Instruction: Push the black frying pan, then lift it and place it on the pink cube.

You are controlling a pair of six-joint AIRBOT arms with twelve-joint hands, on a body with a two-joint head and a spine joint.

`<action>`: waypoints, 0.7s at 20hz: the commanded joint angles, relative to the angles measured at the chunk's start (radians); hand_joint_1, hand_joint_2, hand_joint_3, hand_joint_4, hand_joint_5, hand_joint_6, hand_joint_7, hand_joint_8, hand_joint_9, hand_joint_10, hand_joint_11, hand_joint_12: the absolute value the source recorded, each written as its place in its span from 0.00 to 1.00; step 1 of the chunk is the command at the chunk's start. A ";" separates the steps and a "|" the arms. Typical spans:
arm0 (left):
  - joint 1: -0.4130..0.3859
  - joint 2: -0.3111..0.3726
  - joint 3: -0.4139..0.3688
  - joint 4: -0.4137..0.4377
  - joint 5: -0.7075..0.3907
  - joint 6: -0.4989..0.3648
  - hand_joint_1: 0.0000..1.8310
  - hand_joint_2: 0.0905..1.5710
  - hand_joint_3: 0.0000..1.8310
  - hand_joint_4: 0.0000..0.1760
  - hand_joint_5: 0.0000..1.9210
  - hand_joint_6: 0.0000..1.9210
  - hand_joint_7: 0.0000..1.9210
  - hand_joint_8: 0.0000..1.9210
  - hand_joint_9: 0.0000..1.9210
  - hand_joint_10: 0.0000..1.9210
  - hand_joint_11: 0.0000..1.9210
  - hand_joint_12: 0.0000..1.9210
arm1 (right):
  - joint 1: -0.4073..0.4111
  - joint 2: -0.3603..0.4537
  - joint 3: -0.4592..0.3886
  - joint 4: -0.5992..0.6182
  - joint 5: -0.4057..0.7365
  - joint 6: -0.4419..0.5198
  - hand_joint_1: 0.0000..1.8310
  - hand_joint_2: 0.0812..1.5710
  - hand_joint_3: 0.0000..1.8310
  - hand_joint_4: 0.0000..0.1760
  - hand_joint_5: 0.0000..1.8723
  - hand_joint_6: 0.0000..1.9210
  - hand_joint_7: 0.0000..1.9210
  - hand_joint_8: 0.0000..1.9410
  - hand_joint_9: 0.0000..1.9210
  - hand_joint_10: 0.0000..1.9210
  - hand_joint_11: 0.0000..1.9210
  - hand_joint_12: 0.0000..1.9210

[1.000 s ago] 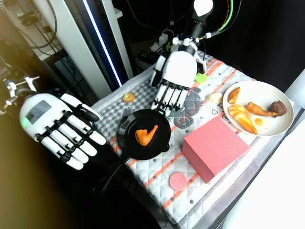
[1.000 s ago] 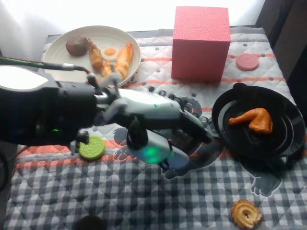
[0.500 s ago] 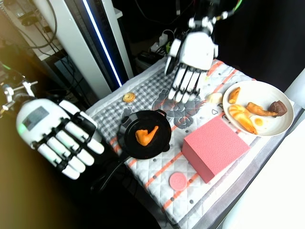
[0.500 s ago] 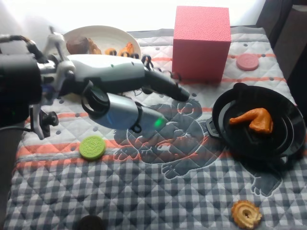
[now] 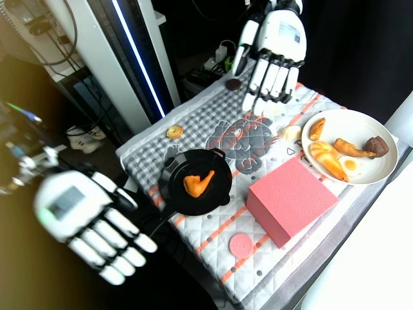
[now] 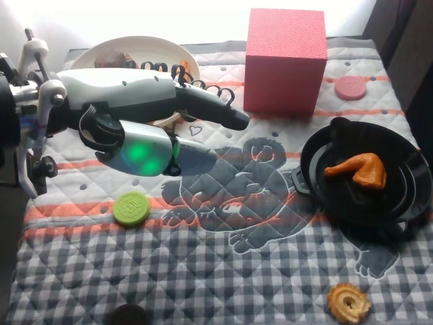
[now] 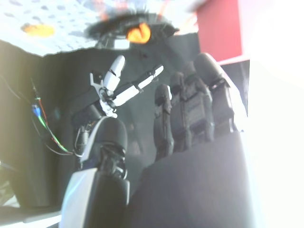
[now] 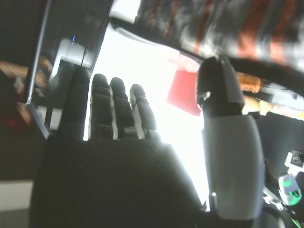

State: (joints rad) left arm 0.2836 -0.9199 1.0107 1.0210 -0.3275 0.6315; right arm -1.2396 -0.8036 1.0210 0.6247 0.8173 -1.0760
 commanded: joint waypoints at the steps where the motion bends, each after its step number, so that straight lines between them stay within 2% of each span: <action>1: -0.005 0.005 -0.001 -0.036 -0.074 -0.001 0.17 0.87 0.00 0.06 0.19 0.00 0.17 0.00 0.14 0.00 0.00 0.59 | 0.023 -0.004 0.026 0.006 0.062 -0.008 0.45 0.70 0.00 0.30 0.00 0.00 0.00 0.00 0.00 0.00 0.00 0.00; 2: -0.002 0.007 -0.001 -0.041 -0.075 -0.001 0.17 0.87 0.00 0.06 0.19 0.00 0.16 0.00 0.14 0.00 0.00 0.59 | 0.053 -0.023 0.046 0.013 0.026 -0.038 0.46 0.70 0.00 0.28 0.00 0.00 0.00 0.00 0.00 0.00 0.00 0.00; 3: 0.004 0.009 0.000 -0.050 -0.075 0.003 0.17 0.87 0.00 0.15 0.19 0.00 0.16 0.00 0.14 0.00 0.00 0.60 | 0.104 -0.047 0.065 0.043 -0.034 -0.133 0.48 0.71 0.00 0.38 0.00 0.00 0.00 0.00 0.00 0.00 0.00 0.00; 5: 0.009 0.009 0.001 -0.058 -0.072 0.008 0.17 0.87 0.00 0.12 0.20 0.00 0.16 0.00 0.14 0.00 0.00 0.63 | 0.146 -0.072 0.085 0.068 -0.081 -0.213 0.48 0.70 0.00 0.39 0.00 0.00 0.00 0.00 0.00 0.00 0.00 0.00; 6: 0.012 0.009 0.002 -0.064 -0.071 0.011 0.16 0.87 0.00 0.15 0.20 0.00 0.16 0.00 0.13 0.00 0.00 0.63 | 0.163 -0.090 0.104 0.069 -0.107 -0.223 0.50 0.70 0.00 0.37 0.00 0.00 0.00 0.00 0.00 0.00 0.00 0.00; 7: 0.014 0.009 0.003 -0.073 -0.069 0.016 0.16 0.87 0.00 0.21 0.20 0.00 0.16 0.00 0.14 0.00 0.00 0.65 | 0.182 -0.116 0.134 0.071 -0.142 -0.223 0.49 0.70 0.00 0.47 0.00 0.00 0.00 0.00 0.00 0.00 0.00 0.00; 8: 0.015 0.010 0.003 -0.075 -0.069 0.018 0.16 0.87 0.00 0.21 0.20 0.00 0.16 0.00 0.14 0.00 0.00 0.65 | 0.186 -0.122 0.140 0.072 -0.148 -0.223 0.49 0.70 0.00 0.47 0.00 0.00 0.00 0.00 0.00 0.00 0.00 0.00; 9: 0.016 0.010 0.003 -0.079 -0.069 0.020 0.16 0.87 0.00 0.30 0.20 0.00 0.16 0.00 0.14 0.00 0.00 0.66 | 0.195 -0.134 0.151 0.072 -0.160 -0.223 0.48 0.71 0.00 0.36 0.00 0.00 0.00 0.00 0.00 0.00 0.00 0.00; 10: 0.018 0.010 0.003 -0.081 -0.069 0.021 0.16 0.87 0.00 0.27 0.21 0.00 0.17 0.00 0.15 0.01 0.00 0.66 | 0.200 -0.143 0.158 0.072 -0.166 -0.223 0.47 0.72 0.00 0.33 0.00 0.00 0.00 0.00 0.00 0.00 0.01 0.01; 11: 0.019 0.010 0.003 -0.084 -0.069 0.022 0.16 0.87 0.00 0.28 0.21 0.01 0.17 0.00 0.15 0.01 0.00 0.66 | 0.203 -0.149 0.161 0.072 -0.169 -0.223 0.47 0.74 0.00 0.24 0.03 0.00 0.03 0.00 0.02 0.00 0.00 0.14; 12: 0.020 0.010 0.003 -0.087 -0.069 0.024 0.17 0.87 0.00 0.29 0.22 0.01 0.18 0.00 0.15 0.01 0.00 0.67 | 0.204 -0.152 0.161 0.072 -0.169 -0.223 0.49 0.74 0.00 0.00 0.15 0.08 0.20 0.03 0.11 0.11 0.00 0.42; 13: 0.023 0.010 0.003 -0.097 -0.070 0.030 0.16 0.87 0.00 0.33 0.22 0.01 0.19 0.01 0.16 0.01 0.00 0.67 | 0.204 -0.154 0.160 0.072 -0.168 -0.223 0.59 0.81 0.00 0.00 0.26 0.74 0.38 0.60 0.22 0.74 0.16 0.94; 14: 0.030 0.011 0.003 -0.116 -0.071 0.046 0.16 0.87 0.00 0.27 0.23 0.01 0.19 0.01 0.17 0.02 0.00 0.66 | 0.204 -0.157 0.158 0.072 -0.165 -0.223 0.61 0.82 0.00 0.00 0.28 0.81 0.40 0.75 0.43 0.90 0.44 0.99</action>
State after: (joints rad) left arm 0.3214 -0.9176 1.0119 0.9379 -0.3267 0.6819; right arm -1.0496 -0.9596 1.1740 0.7082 0.5568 -1.2968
